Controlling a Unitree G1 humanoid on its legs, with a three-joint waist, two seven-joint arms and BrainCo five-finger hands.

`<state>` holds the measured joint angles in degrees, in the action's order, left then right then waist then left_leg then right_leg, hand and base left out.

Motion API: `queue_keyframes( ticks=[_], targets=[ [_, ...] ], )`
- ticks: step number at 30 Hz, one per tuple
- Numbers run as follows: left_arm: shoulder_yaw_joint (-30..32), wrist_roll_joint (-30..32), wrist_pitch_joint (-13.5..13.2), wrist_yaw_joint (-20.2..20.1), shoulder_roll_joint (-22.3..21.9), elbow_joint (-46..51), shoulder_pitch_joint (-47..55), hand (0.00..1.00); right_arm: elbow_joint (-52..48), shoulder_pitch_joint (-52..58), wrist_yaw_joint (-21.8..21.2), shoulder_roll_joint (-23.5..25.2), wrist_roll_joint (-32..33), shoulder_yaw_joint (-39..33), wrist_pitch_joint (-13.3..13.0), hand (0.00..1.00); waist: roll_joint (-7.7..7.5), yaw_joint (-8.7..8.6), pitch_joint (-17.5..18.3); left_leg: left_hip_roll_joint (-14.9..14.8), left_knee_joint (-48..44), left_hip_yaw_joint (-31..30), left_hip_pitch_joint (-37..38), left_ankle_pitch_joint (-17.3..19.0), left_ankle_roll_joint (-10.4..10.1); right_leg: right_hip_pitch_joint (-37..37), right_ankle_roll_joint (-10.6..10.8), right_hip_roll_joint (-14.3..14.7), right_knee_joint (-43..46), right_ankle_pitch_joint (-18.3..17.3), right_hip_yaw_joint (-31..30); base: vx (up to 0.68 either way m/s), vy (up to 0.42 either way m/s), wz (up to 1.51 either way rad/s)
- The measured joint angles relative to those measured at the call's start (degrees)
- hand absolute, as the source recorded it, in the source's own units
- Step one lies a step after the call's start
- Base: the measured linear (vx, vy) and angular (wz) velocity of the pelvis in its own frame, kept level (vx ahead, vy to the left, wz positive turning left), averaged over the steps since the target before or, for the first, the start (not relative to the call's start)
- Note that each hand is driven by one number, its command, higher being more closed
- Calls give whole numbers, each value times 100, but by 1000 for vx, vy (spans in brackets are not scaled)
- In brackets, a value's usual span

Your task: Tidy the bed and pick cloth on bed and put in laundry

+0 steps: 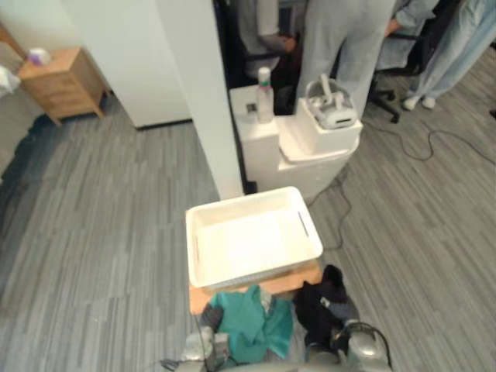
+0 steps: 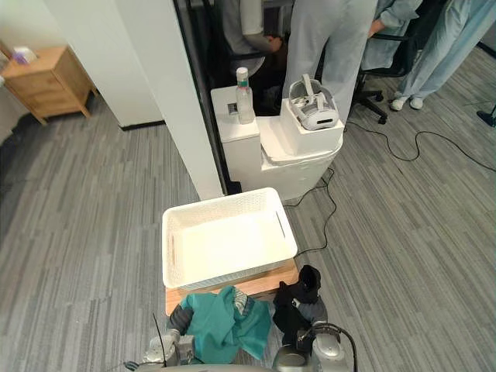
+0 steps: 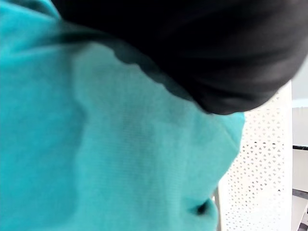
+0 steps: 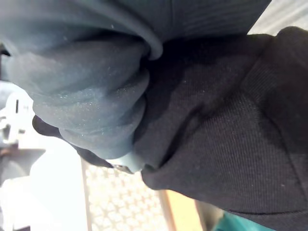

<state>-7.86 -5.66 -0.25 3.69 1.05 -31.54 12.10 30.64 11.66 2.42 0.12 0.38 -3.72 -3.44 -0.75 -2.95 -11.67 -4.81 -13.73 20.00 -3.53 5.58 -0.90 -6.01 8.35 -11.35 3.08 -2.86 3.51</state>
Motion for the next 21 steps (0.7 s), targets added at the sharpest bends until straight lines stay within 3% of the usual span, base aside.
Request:
queue_keyframes(
  ticks=[3, 5, 6, 12, 17, 21],
  targets=[
    [-255, 137, 2, -18, 79, 10, 12, 100, -5, -23, 1, 11, -9, -41, -2, 100, 16, -24, 72, 280, 721, 112, 496, -136, 113, -56, 14, -164, 100, 8, 6, 118, 127, -14],
    [-404, 192, 2, -99, 68, 21, 16, 100, -20, -104, 10, -8, -50, -97, -4, 100, 179, -80, 163, 371, 1259, 285, 769, -273, 119, 280, 13, -177, 621, 6, -65, 35, 117, -33],
    [-434, 192, 2, -108, 67, 23, 18, 100, -28, -124, 11, -4, -50, -96, -4, 100, 192, -96, 173, 380, 1344, 325, 807, -301, 125, 367, 13, -176, 754, 6, -69, 21, 105, -35],
    [-499, 183, 1, -116, 292, 39, 28, 100, -890, -1, 132, 146, -51, -156, 3, 100, -131, -128, 343, 551, 1620, 638, 824, -390, 192, 539, 14, -260, 503, 13, -199, 2, 33, -29],
    [-286, 129, 2, -110, 255, -90, 56, 100, -2600, -10, 284, 29, -127, -600, -67, 100, -181, -124, 395, 576, 1942, 677, 840, -522, 126, 530, 85, -237, 245, 68, -226, -24, -48, -6],
    [-98, -61, -2, -86, 248, -365, 100, 100, -3607, -244, 363, -421, -268, -460, -229, 100, -294, -139, 481, 485, 1956, 703, 840, -590, 76, 511, 76, -141, 144, 96, -272, -31, -71, -8]
  ],
)
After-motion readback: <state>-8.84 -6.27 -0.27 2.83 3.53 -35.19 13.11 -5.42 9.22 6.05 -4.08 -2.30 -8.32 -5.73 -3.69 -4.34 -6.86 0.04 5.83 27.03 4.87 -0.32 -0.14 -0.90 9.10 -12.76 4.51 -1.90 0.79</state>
